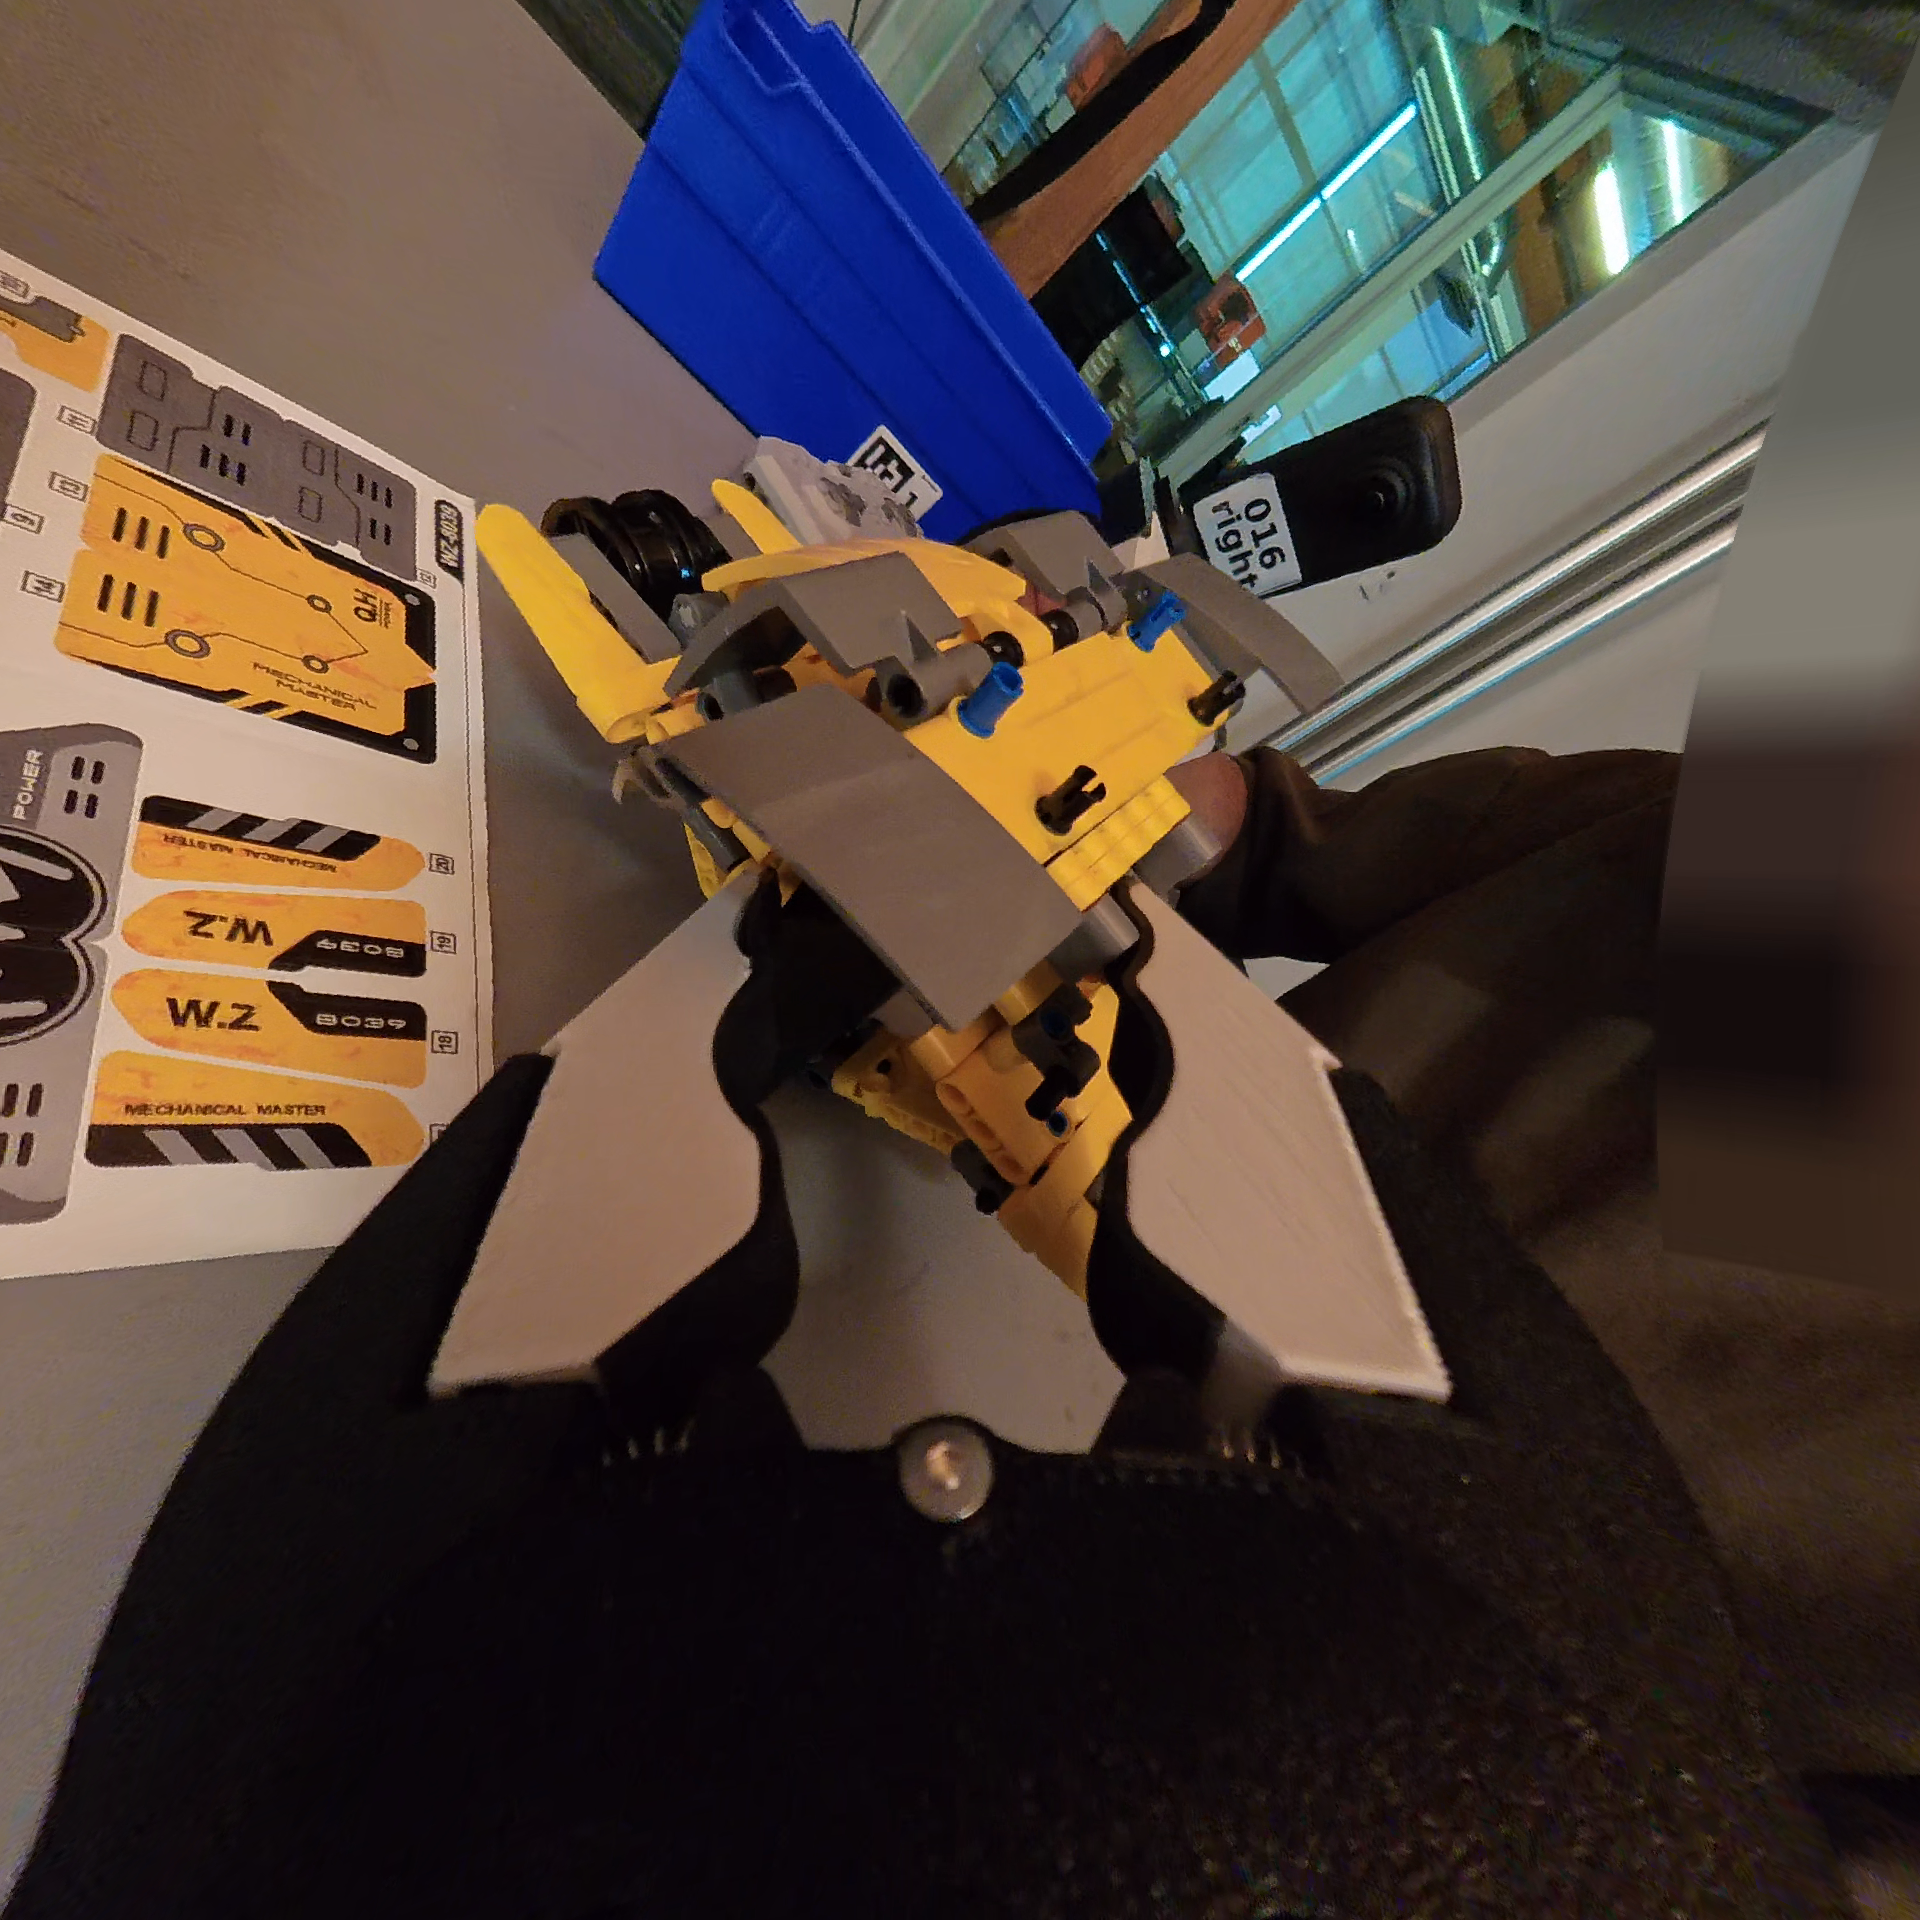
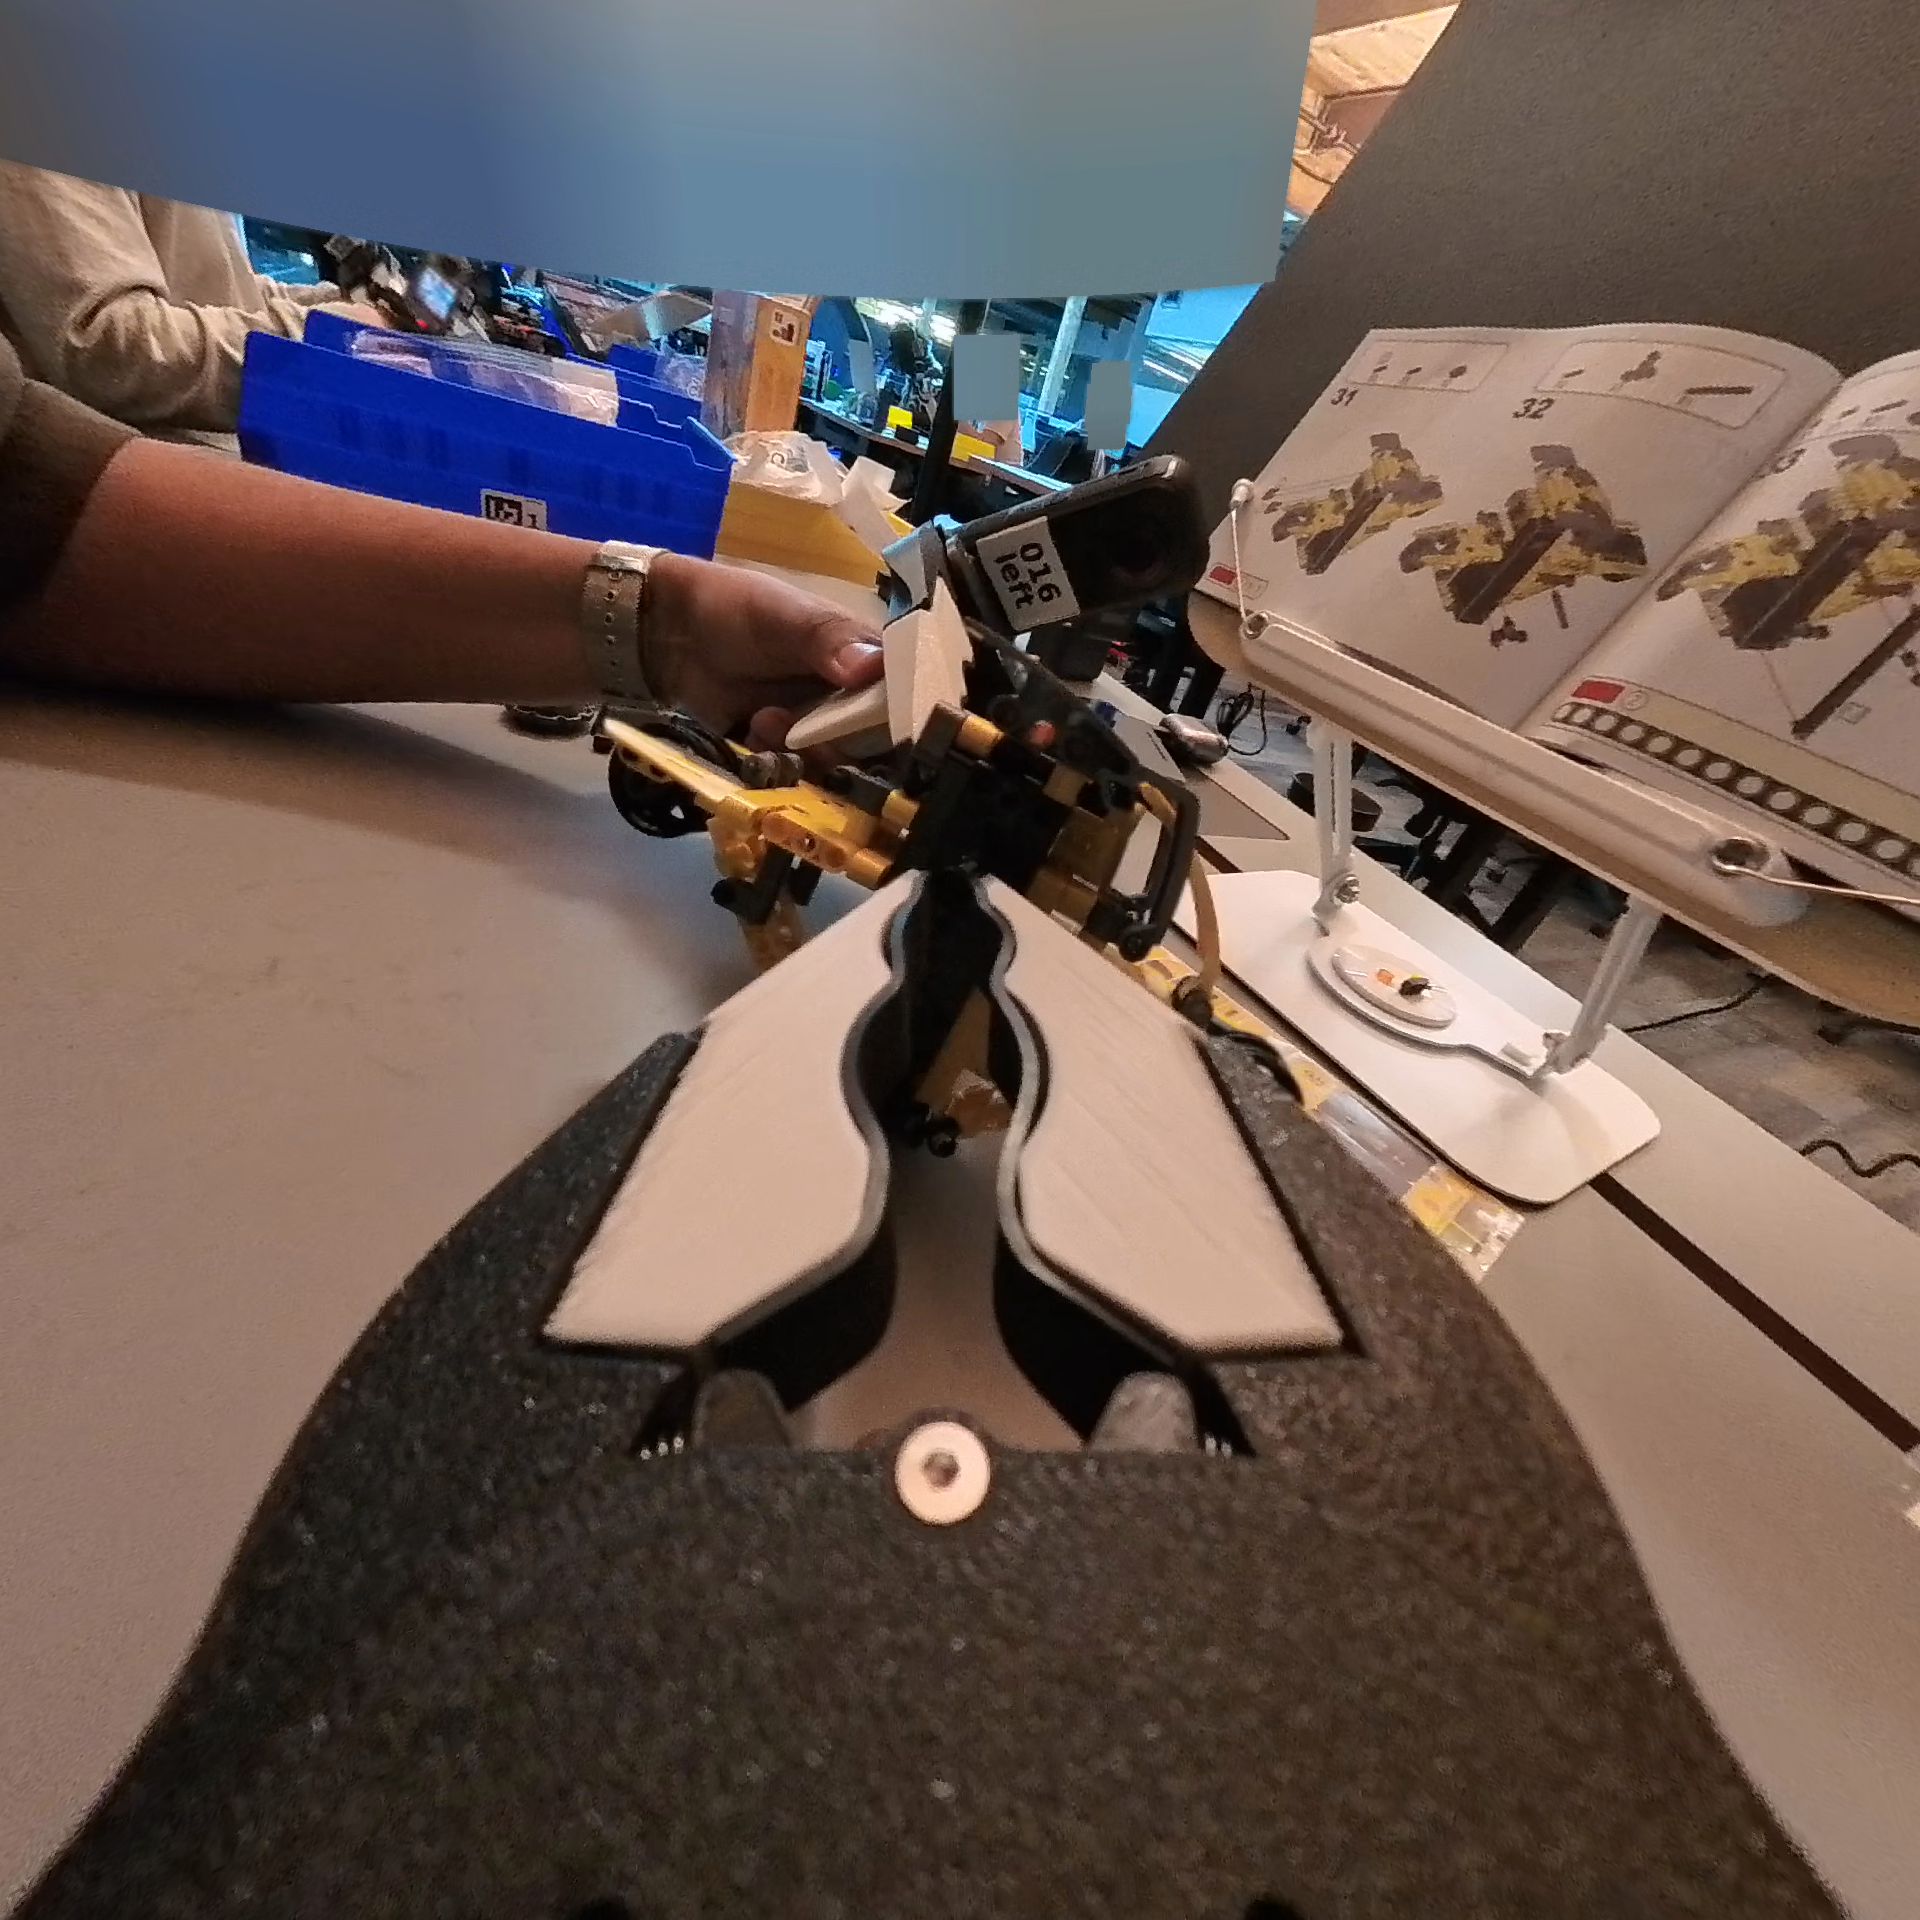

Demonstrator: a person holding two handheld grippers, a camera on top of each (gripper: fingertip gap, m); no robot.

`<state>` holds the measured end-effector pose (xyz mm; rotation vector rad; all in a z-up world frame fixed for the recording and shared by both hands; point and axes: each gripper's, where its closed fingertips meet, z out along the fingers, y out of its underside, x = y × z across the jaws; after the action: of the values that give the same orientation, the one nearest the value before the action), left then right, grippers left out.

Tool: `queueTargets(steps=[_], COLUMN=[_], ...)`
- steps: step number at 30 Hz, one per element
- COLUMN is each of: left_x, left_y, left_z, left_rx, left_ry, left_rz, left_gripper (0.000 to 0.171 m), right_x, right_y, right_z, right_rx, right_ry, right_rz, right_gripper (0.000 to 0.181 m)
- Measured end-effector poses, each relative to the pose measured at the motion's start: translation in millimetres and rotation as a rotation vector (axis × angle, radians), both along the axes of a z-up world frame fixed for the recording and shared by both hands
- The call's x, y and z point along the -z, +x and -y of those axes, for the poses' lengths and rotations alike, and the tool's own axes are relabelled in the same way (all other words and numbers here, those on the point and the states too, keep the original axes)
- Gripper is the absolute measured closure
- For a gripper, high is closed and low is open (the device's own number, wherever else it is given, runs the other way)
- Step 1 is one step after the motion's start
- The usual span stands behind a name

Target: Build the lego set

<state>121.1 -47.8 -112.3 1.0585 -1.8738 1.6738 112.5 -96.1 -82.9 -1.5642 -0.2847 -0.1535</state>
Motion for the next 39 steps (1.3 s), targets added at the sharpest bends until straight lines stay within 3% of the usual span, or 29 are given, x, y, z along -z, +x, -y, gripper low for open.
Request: queueTargets(steps=[19, 33, 39], left_x=[4, 6, 7], left_y=[-5, -3, -4], left_z=[12, 16, 19], left_rx=[0.009, -0.029, -0.029], left_ry=[0.247, 0.381, 0.42], left_rz=[0.145, 0.161, 0.18], left_gripper=[0.115, 0.114, 0.113], right_x=[19, 25, 26], right_y=[-8, 1, 1], right_z=[16, 21, 22], right_rx=[-0.073, 0.06, 0.027], right_ry=[-0.155, -0.253, -0.257], right_rz=[0.026, -0.018, -0.095], right_gripper=[0.175, 0.175, 0.175])
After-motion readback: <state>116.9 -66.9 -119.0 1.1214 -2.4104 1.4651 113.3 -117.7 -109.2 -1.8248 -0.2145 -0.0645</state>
